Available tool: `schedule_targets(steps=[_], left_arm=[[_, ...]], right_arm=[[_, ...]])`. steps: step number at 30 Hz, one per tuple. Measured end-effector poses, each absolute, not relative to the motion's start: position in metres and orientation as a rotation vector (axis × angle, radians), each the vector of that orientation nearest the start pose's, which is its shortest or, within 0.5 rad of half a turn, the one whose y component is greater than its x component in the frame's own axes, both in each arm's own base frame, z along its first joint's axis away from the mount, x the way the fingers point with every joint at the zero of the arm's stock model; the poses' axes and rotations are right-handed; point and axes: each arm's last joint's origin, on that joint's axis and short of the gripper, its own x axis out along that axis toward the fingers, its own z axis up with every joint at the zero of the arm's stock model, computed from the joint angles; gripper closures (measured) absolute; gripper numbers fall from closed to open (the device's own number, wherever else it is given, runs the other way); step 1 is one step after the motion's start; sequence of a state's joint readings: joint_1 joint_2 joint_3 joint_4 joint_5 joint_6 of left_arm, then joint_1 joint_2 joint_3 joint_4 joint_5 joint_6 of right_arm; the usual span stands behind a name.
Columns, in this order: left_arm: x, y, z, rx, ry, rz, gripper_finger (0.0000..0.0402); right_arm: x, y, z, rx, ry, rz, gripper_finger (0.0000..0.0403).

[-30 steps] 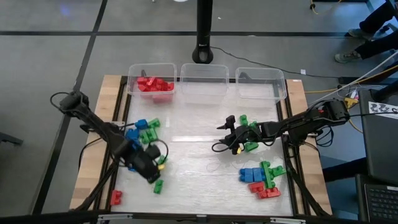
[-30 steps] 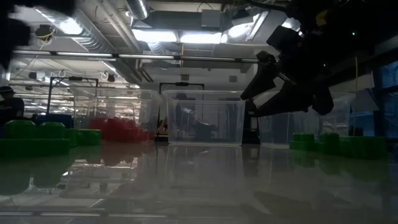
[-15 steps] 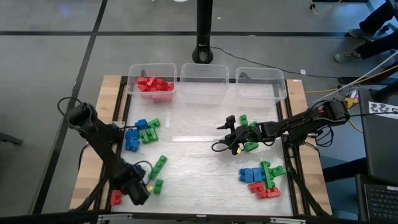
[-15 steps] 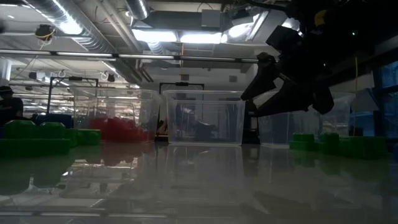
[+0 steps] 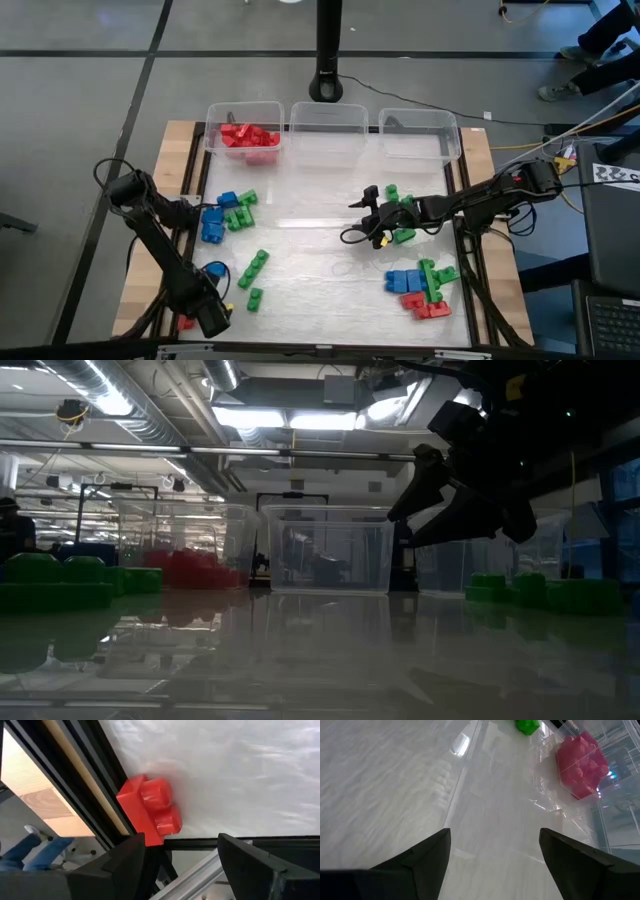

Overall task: Sort blocks
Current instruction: Put the red game piece into the left transparent bin

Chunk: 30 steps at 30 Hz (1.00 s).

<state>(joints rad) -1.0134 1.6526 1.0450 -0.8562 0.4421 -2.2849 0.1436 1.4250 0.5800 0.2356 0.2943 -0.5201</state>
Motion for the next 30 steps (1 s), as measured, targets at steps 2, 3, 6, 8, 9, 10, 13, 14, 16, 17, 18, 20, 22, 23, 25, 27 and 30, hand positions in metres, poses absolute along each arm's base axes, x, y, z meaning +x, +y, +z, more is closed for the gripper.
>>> schedule_targets(steps=[2,3,6,8,9,10,13,14,16,17,18,20,22,23,25,27,30], left_arm=[[0.142,-0.25,0.182,-1.071,1.814,0.935,0.0163],[0.143,-0.25,0.182,-1.065,1.816,0.922,0.0163],[0.146,-0.247,0.181,-1.03,1.822,0.877,0.0163],[0.148,-0.242,0.18,-0.986,1.836,0.855,0.0163],[0.148,-0.24,0.179,-0.962,1.845,0.843,0.0163],[0.15,-0.239,0.179,-0.943,1.858,0.807,0.0163],[0.15,-0.239,0.18,-0.894,1.924,0.711,0.0163],[0.15,-0.239,0.18,-0.879,1.94,0.671,0.0163],[0.149,-0.241,0.18,-0.846,1.984,0.607,0.0163],[0.149,-0.242,0.18,-0.836,2.012,0.576,0.0163],[0.149,-0.243,0.178,-0.827,2.038,0.544,0.0163],[0.15,-0.246,0.175,-0.806,2.07,0.496,0.0163],[0.148,-0.249,0.171,-0.771,2.085,0.455,0.0163],[0.147,-0.25,0.169,-0.755,2.096,0.439,0.0163],[0.145,-0.252,0.165,-0.727,2.107,0.436,0.0163],[0.142,-0.256,0.16,-0.691,2.119,0.42,0.0163],[0.137,-0.261,0.153,-0.627,2.13,0.387,0.0163]], right_arm=[[0.266,0.03,0.167,-0.636,0.623,0.012,0.0097],[0.266,0.03,0.167,-0.636,0.623,0.012,0.0097],[0.266,0.03,0.167,-0.636,0.623,0.012,0.0097],[0.266,0.03,0.167,-0.636,0.623,0.012,0.0097],[0.266,0.03,0.167,-0.636,0.623,0.012,0.0097],[0.266,0.03,0.167,-0.636,0.623,0.012,0.0097],[0.266,0.03,0.167,-0.636,0.623,0.012,0.0097],[0.266,0.03,0.167,-0.636,0.623,0.012,0.0097],[0.266,0.03,0.167,-0.636,0.623,0.012,0.0097],[0.266,0.03,0.167,-0.636,0.623,0.012,0.0097],[0.266,0.03,0.167,-0.636,0.623,0.012,0.0097],[0.266,0.03,0.167,-0.637,0.623,0.012,0.0097],[0.266,0.03,0.167,-0.637,0.623,0.012,0.0097],[0.266,0.03,0.167,-0.637,0.623,0.013,0.0097],[0.266,0.03,0.167,-0.637,0.623,0.012,0.0097],[0.266,0.03,0.167,-0.637,0.623,0.012,0.0097],[0.266,0.03,0.167,-0.637,0.623,0.013,0.0097]])
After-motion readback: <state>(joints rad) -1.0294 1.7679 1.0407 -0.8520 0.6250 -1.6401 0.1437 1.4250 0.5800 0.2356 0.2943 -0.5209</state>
